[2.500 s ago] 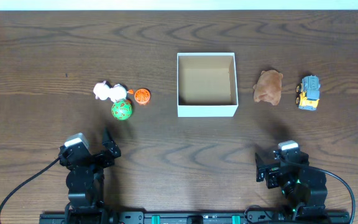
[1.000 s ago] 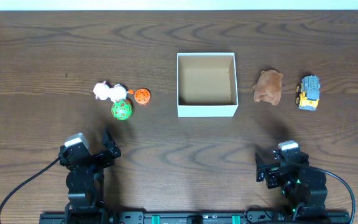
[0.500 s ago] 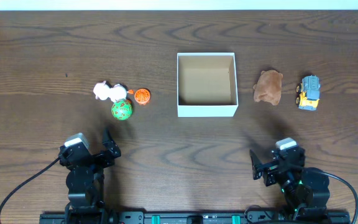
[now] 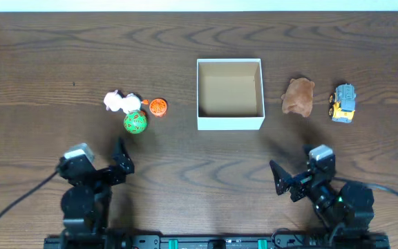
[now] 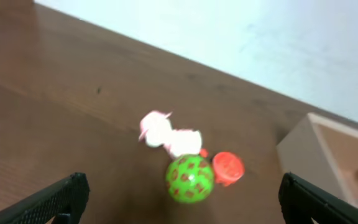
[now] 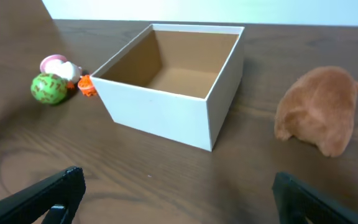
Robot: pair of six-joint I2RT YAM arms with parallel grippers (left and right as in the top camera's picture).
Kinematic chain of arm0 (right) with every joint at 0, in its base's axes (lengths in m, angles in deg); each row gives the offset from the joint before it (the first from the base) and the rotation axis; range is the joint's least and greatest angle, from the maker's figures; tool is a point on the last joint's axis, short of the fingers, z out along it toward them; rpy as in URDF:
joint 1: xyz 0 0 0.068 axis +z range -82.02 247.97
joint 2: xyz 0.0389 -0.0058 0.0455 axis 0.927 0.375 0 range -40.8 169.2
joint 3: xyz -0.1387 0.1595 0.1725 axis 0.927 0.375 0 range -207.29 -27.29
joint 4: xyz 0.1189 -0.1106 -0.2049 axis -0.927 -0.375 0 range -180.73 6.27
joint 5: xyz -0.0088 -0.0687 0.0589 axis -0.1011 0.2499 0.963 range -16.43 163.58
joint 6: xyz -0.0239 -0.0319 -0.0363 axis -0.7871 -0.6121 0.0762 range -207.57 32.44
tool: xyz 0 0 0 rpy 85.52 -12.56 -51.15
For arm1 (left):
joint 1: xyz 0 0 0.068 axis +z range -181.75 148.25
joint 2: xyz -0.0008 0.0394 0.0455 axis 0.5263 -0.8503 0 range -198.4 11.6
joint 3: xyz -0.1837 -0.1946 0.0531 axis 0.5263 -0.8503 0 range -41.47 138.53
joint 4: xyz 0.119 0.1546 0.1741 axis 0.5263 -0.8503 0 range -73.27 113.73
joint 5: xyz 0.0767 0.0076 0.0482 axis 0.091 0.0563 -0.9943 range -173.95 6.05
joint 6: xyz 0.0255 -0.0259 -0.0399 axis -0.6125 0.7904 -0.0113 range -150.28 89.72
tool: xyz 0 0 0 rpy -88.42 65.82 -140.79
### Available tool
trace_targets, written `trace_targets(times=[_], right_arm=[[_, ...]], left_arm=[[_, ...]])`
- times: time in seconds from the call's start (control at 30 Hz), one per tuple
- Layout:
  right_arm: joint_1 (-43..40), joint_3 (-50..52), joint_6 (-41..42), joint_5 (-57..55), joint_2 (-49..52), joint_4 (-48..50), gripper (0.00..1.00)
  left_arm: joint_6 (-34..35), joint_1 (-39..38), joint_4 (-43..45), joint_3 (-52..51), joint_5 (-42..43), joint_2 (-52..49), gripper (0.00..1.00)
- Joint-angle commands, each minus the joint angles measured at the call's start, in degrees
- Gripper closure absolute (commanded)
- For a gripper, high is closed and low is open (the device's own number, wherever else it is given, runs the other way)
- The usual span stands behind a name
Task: Pack container
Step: 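Reach the right gripper to the brown plush toy and grasp it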
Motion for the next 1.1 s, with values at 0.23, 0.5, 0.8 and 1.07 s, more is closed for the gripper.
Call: trace_targets(times=[0.23, 0.5, 0.8, 1.07], right_arm=[[0.09, -28.46, -3.76, -1.66, 33.29, -8.17, 0.01], [-0.74, -57.05, -9.86, -14.53, 59.04, -25.75, 0.01], [-5.75, -68.43, -9.6, -11.56, 78.16, -33.44, 0.01], [-6.34, -68.39, -6.91, -15.52, 86.62, -29.09, 0.01]], left_arm=[[-1.81, 0.15, -9.64, 22.97, 2.62, -27.78, 0.02], [-4.94, 0.24, -19.69, 41.11, 2.67, -49.88, 0.02], [-5.25, 4.87, -28.04, 50.45, 2.67, -64.61, 0.02], [-5.27, 7.48, -29.05, 50.42, 2.6, -68.72, 0.02]])
